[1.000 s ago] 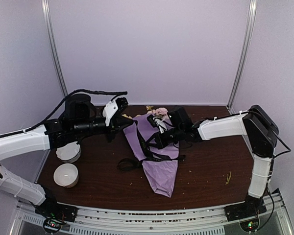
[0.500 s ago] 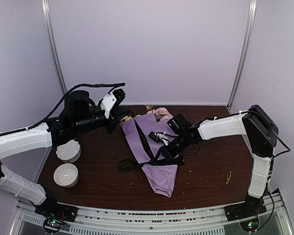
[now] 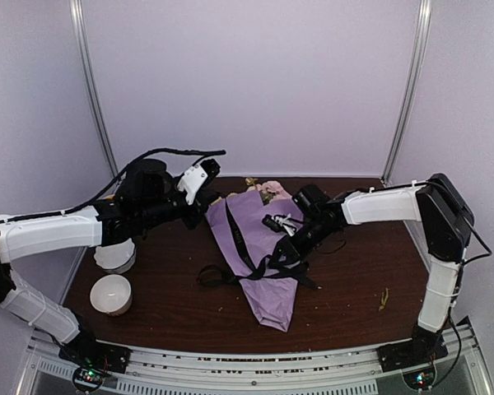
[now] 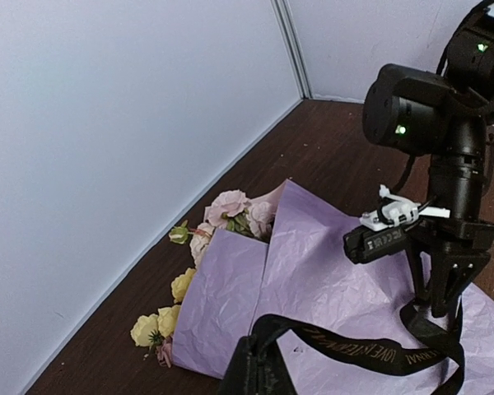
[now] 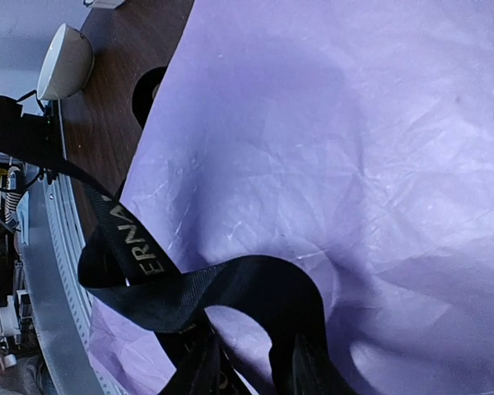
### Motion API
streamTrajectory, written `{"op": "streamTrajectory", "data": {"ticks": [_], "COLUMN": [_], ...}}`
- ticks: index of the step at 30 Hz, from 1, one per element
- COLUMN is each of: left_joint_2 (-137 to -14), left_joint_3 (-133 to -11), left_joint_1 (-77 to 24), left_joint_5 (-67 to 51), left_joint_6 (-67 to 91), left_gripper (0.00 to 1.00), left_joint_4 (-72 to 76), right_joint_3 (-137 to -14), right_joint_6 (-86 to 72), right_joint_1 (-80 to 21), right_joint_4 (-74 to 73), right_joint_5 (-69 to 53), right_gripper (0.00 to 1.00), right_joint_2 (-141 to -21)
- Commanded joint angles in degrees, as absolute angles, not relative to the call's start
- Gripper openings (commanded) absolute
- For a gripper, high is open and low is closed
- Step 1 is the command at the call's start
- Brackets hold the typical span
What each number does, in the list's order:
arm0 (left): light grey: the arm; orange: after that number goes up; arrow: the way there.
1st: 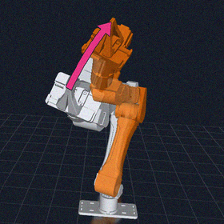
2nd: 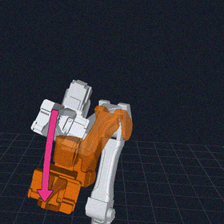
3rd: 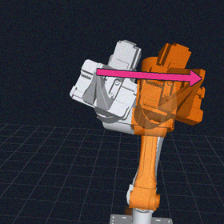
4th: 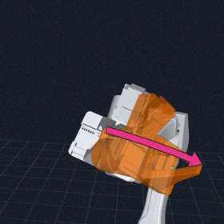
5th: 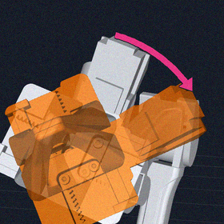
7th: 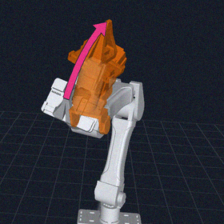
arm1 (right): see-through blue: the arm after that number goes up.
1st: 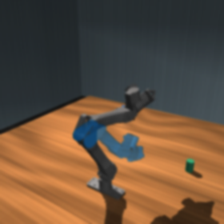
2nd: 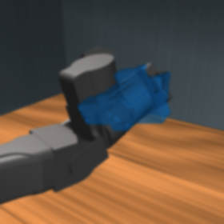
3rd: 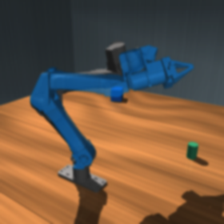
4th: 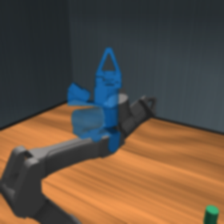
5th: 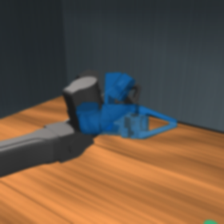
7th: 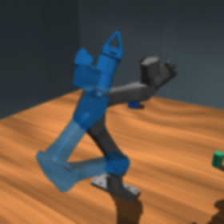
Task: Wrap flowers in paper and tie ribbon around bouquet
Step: Cross the ribbon over the folded bouquet.
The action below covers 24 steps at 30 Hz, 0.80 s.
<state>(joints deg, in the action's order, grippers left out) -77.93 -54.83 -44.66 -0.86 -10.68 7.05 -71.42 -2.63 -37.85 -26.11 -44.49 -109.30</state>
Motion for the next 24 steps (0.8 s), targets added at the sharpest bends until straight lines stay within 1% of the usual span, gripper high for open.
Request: {"op": "streamTrajectory", "data": {"ticks": [1,3,4,5,6,11,14,15,19,21,22,24], "left_joint_2": [-79.4,-79.8,-80.0,-80.1,-80.2,-80.1,-79.8,-79.6,-79.1,-79.2,-79.3,-79.7], "left_joint_3": [-57.0,-57.4,-57.5,-57.6,-57.7,-57.1,-56.5,-56.3,-55.7,-55.7,-55.7,-55.9], "left_joint_1": [-44.3,-44.3,-44.2,-44.1,-44.0,-43.7,-43.7,-43.7,-43.6,-43.6,-43.6,-43.6], "left_joint_5": [0.7,0.6,0.6,0.5,0.5,0.2,0.3,0.3,0.2,0.1,0.1,0.0], "left_joint_6": [-10.3,-10.3,-10.4,-10.4,-10.5,-10.4,-10.2,-10.2,-9.9,-9.8,-9.8,-9.7], "left_gripper": [0.00,0.00,0.00,0.00,0.00,0.00,0.00,0.00,0.00,0.00,0.00,0.00], "left_joint_4": [10.2,10.3,10.3,10.3,10.3,10.2,10.1,10.1,10.0,9.6,9.5,9.0], "right_joint_3": [-75.6,-76.6,-76.6,-76.2,-75.6,-69.2,-64.2,-61.7,-53.9,-50.7,-49.6,-47.9], "right_joint_6": [-3.6,-3.8,-4.3,-5.2,-6.2,-11.5,-11.5,-11.5,-12.4,-12.2,-12.3,-12.8], "right_joint_1": [-36.0,-35.6,-35.3,-34.9,-34.2,-31.3,-30.8,-30.9,-32.0,-33.3,-33.5,-33.6], "right_joint_4": [-26.4,-27.5,-27.3,-26.8,-25.6,-21.8,-23.6,-24.6,-25.2,-23.6,-22.2,-18.4], "right_joint_5": [-43.5,-41.9,-41.2,-40.7,-40.1,-31.2,-21.8,-20.5,-24.6,-25.4,-26.2,-27.8], "right_gripper": [0.33,0.34,0.36,0.40,0.41,0.42,0.42,0.42,0.42,0.44,0.46,0.53], "right_joint_2": [-107.2,-107.5,-107.3,-106.8,-106.0,-98.4,-93.2,-92.2,-91.0,-91.1,-91.3,-91.9]}}
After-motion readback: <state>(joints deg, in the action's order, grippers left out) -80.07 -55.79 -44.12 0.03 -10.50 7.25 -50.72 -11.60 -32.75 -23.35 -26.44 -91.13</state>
